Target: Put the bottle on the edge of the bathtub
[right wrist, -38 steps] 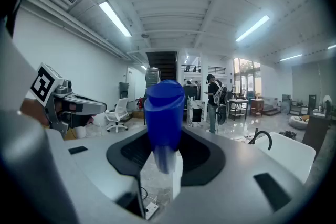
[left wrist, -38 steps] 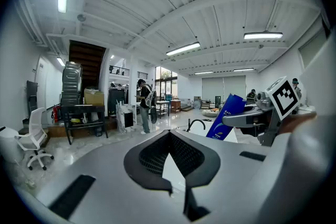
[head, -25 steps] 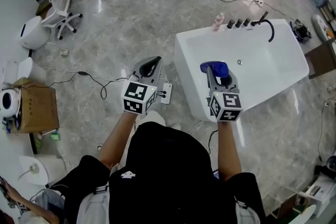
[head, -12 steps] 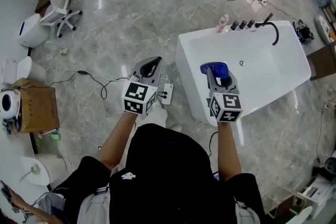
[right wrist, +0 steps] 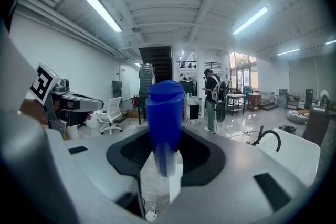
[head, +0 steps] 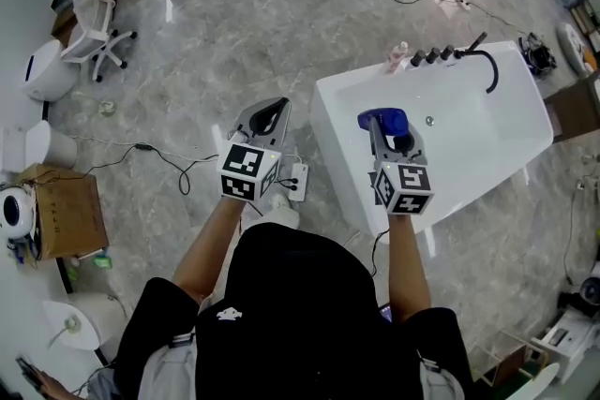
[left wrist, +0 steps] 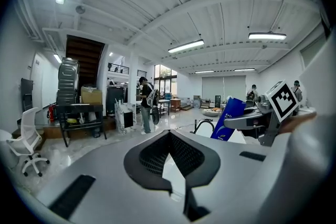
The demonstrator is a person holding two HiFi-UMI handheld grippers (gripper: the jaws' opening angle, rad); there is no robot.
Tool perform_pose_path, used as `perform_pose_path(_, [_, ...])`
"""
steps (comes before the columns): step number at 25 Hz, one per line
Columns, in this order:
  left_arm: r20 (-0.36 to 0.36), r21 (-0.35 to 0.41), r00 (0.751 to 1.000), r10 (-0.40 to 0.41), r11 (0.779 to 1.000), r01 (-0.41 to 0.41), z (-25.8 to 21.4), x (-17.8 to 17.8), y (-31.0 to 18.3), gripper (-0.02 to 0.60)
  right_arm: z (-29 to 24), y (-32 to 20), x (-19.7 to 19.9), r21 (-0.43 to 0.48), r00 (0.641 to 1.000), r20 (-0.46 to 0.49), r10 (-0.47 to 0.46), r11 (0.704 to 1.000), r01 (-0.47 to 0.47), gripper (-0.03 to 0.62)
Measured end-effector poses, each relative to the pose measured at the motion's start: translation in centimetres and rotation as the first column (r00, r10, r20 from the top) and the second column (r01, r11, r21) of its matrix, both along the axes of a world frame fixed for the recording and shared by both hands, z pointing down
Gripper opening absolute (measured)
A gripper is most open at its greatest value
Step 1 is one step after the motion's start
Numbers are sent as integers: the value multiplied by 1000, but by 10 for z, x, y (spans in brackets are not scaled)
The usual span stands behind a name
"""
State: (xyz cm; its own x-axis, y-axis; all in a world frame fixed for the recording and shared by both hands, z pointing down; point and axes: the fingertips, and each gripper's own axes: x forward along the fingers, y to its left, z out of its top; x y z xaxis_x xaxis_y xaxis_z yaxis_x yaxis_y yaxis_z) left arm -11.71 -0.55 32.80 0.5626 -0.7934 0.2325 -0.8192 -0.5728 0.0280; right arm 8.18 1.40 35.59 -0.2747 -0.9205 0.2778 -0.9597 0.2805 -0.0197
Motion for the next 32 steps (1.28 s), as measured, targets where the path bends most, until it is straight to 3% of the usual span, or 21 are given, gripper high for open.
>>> perform_pose_path(10, [-19, -8, 999, 44, 999, -44, -3, -30, -65, 12, -2, -58, -33, -13, 999, -10, 41, 999, -41, 160])
perform_pose_path(21, [-45, -29, 997, 67, 997, -69, 15, -54, -95, 12, 11, -90, -61, -30, 998, -25, 57, 998, -58, 160])
perform_pose_path(32, [-38, -42, 995, 92, 995, -94, 26, -38, -130, 12, 31, -125, -57, -67, 998, -19, 52, 996, -53, 160])
